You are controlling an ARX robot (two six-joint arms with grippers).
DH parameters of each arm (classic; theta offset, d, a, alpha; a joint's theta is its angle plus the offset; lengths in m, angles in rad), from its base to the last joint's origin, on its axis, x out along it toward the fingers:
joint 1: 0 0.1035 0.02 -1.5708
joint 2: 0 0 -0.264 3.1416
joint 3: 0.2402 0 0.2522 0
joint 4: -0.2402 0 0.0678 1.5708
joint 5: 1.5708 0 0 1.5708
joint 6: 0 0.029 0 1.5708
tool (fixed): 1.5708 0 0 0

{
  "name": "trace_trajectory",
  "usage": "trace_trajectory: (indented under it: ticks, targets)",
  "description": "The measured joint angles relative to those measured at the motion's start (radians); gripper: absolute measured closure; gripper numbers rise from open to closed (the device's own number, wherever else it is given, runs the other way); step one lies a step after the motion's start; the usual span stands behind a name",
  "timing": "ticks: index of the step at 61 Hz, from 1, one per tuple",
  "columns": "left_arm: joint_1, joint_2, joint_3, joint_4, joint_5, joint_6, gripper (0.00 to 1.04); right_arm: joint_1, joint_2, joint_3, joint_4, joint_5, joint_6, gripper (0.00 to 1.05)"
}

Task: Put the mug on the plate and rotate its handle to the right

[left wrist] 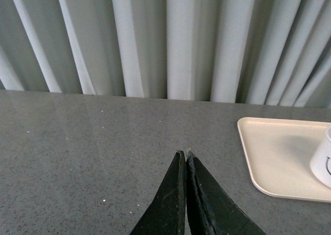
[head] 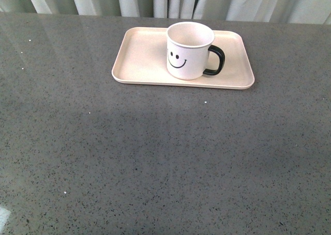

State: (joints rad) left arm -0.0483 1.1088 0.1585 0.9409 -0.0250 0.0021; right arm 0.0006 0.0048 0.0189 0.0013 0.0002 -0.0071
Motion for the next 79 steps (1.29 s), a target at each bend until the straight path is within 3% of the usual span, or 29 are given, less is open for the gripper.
trace_trajectory:
  ticks: [12, 53, 79]
  targets:
    - [0.045, -0.068, -0.082, 0.012, 0.023, 0.0, 1.03, 0.0, 0.0, 0.0, 0.0, 0.0, 0.0, 0.09]
    - [0.046, -0.591, -0.145, -0.431, 0.025, 0.0, 1.03, 0.0, 0.0, 0.0, 0.0, 0.0, 0.0, 0.09]
    - [0.046, -0.79, -0.145, -0.621, 0.025, 0.0, 1.03, 0.0, 0.0, 0.0, 0.0, 0.0, 0.0, 0.09]
